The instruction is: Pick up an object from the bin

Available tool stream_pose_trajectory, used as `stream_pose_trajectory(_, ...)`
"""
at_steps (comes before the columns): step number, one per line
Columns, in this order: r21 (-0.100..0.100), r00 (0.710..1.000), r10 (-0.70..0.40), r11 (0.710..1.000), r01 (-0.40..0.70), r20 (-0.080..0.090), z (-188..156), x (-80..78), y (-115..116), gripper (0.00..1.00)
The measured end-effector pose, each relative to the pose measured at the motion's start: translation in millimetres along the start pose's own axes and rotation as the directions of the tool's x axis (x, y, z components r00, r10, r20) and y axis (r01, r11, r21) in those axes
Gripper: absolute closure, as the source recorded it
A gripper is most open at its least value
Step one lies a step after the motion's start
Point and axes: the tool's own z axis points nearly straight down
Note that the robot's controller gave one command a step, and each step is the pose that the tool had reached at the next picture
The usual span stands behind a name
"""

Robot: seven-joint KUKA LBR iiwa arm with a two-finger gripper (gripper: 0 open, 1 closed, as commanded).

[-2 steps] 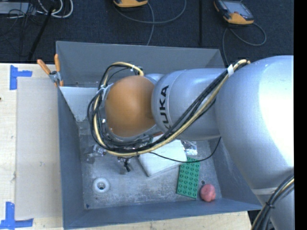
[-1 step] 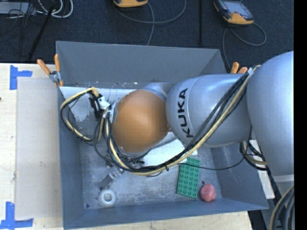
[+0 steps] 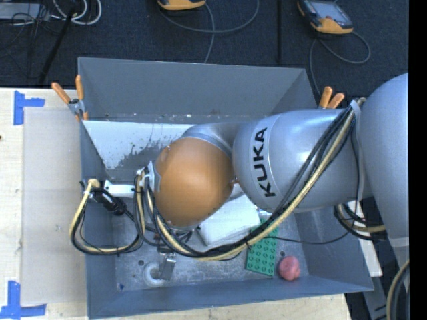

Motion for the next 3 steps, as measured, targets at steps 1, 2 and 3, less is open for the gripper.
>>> stream_pose_trajectory(1,0.0,1.0,0.005,1.0,-0.005,0.002,-0.7,0.0,0.2,1.0)
stream_pose_trajectory(2,0.003,1.0,0.015,1.0,-0.015,-0.005,-125.1,4.8,-0.6,1.0)
stream_pose_trajectory(3,0.002,1.0,-0.023,1.0,0.023,0.002,-75.4,25.0,-41.2,1.0)
